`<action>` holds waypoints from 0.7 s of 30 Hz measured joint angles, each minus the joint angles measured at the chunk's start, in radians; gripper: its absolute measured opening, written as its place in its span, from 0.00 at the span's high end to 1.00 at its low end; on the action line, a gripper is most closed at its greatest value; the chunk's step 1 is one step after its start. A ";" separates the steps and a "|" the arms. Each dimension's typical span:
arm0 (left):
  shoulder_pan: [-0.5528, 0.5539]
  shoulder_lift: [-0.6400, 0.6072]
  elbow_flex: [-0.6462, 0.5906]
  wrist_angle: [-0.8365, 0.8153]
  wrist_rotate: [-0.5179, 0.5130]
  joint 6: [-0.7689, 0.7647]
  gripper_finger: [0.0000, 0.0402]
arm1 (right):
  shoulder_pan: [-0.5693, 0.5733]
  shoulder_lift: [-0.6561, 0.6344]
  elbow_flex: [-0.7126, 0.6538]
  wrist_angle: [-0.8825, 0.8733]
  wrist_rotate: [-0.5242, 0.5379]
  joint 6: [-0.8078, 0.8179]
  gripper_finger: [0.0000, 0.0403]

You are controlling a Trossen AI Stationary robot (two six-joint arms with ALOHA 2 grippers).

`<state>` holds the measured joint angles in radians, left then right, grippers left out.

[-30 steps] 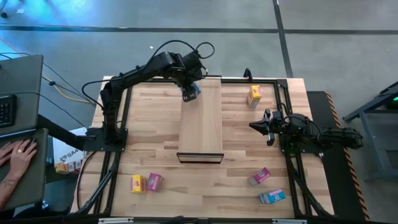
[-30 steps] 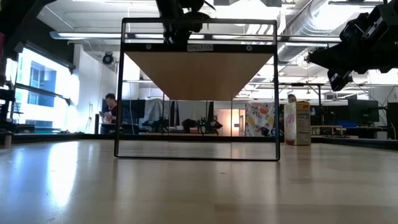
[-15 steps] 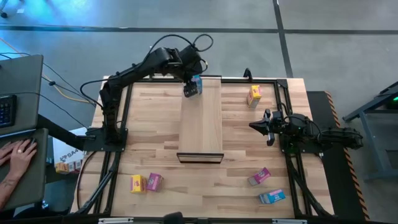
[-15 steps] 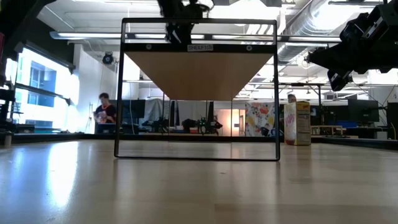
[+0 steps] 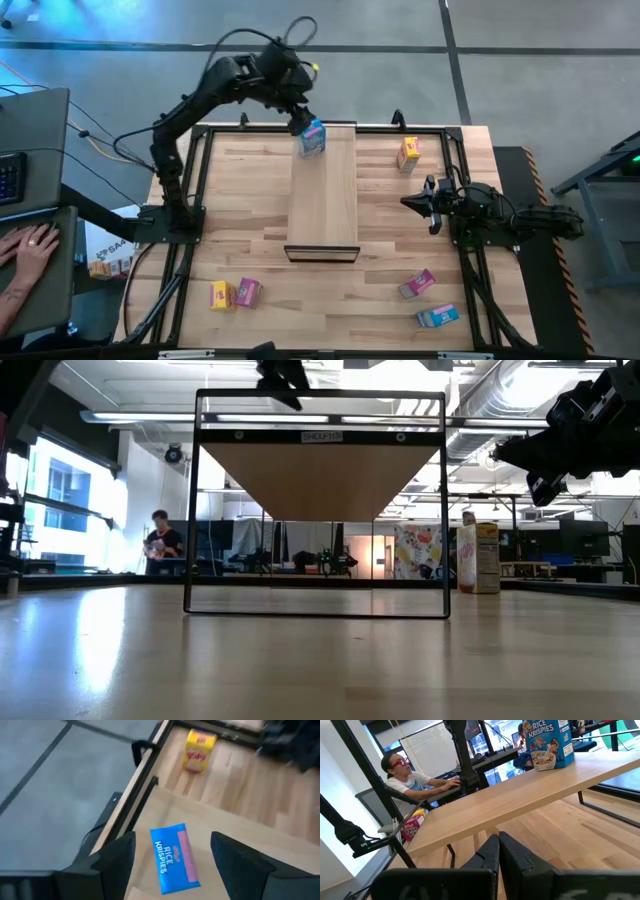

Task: Stack cereal on shelf
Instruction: Put the top blue cereal box on the shelf

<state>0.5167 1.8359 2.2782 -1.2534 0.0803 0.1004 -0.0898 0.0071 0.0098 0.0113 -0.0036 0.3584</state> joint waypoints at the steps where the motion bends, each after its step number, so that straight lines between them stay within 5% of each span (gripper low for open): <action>1: 0.006 -0.028 -0.035 0.021 0.009 -0.012 0.42 | 0.000 0.000 0.000 0.000 0.000 0.000 1.00; 5: 0.007 -0.197 -0.272 0.249 0.006 -0.048 0.54 | 0.000 0.000 0.000 0.000 0.000 0.000 1.00; 14: 0.010 -0.647 -1.049 1.033 -0.003 -0.189 0.96 | 0.000 0.000 0.000 0.000 0.000 0.000 1.00; 21: 0.008 -0.767 -1.303 1.360 0.105 -0.318 0.99 | -0.002 0.000 0.000 0.005 0.029 -0.095 1.00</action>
<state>0.5251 1.0693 0.9749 0.1064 0.1853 -0.2176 -0.0914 0.0074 0.0097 0.0158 0.0250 0.2638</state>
